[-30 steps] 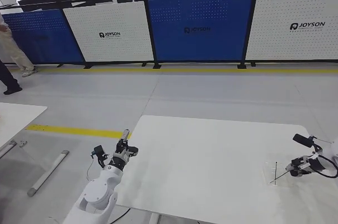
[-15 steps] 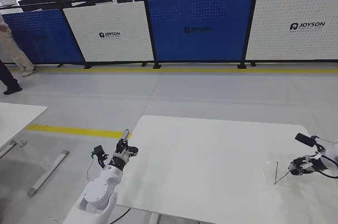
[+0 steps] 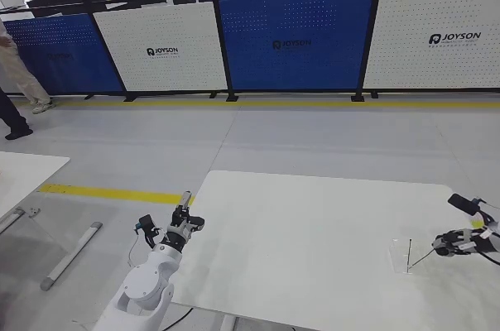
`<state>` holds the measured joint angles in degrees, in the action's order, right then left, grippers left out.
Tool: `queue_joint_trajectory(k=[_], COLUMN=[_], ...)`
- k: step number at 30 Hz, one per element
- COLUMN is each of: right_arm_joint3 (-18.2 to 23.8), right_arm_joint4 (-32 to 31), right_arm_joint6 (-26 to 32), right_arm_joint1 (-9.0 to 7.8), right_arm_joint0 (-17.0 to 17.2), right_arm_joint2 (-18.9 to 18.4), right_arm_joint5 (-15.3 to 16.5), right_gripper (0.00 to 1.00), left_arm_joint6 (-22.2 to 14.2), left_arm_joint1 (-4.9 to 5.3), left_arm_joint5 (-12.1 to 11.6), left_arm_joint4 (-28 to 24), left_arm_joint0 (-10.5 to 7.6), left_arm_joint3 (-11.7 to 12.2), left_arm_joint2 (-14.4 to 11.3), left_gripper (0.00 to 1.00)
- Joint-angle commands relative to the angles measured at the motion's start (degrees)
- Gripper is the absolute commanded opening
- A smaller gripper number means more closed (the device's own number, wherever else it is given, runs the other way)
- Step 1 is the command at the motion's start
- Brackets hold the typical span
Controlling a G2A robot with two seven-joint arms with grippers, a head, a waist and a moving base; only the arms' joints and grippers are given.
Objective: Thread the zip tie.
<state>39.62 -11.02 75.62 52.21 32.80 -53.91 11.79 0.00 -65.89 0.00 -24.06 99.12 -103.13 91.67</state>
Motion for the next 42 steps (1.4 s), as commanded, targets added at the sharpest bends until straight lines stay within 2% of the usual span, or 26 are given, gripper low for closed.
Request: queue_joint_trajectory(k=[1,5,7,19,22,25,30,34,37,39,42], right_arm_joint3=[0.8,3.6,7.0,7.0,11.1,17.2,30.7,39.9,44.1,45.4,45.4], right_arm_joint4=[1.7,6.6,10.6,10.6,9.9,14.5,20.7,24.4,26.9,25.5,25.5], right_arm_joint6=[-0.1,-0.3,1.9,1.9,-1.6,-3.3,-5.1,-6.0,-5.0,-4.8,-4.8], right_arm_joint1=[-1.00,-3.46,-4.79,-4.79,-5.03,-6.30,-8.49,-8.66,-7.76,-7.05,-7.05], right_arm_joint0=[1.4,5.9,9.1,9.1,11.4,16.1,28.3,37.2,41.1,41.2,41.2], right_arm_joint2=[-2.2,-7.9,-11.1,-11.1,-11.5,-15.9,-26.1,-31.9,-31.8,-30.0,-30.0], right_arm_joint5=[1.8,6.9,7.7,7.7,7.7,7.7,7.7,7.7,7.7,7.7,7.7], right_gripper=[0.00,0.00,0.00,0.00,0.00,0.00,0.00,0.00,0.00,0.00,0.00], left_arm_joint6=[0.0,0.0,0.0,0.0,0.0,0.0,0.0,0.0,0.0,0.0,0.0], left_arm_joint1=[0.00,0.00,0.00,0.00,0.00,0.00,0.00,0.00,0.00,0.00,0.00], left_arm_joint5=[0.0,0.0,0.0,0.0,0.0,0.0,0.0,0.0,0.0,0.0,0.0], left_arm_joint4=[0.0,0.0,0.0,0.0,0.0,0.0,0.0,0.0,0.0,0.0,0.0], left_arm_joint0=[0.00,0.00,0.00,0.00,0.00,0.00,0.00,0.00,0.00,0.00,0.00], left_arm_joint3=[0.0,0.0,0.0,0.0,0.0,0.0,0.0,0.0,0.0,0.0,0.0], left_arm_joint2=[0.0,0.0,0.0,0.0,0.0,0.0,0.0,0.0,0.0,0.0,0.0], left_gripper=[1.00,1.00,1.00,1.00,1.00,1.00,1.00,1.00,1.00,1.00,1.00])
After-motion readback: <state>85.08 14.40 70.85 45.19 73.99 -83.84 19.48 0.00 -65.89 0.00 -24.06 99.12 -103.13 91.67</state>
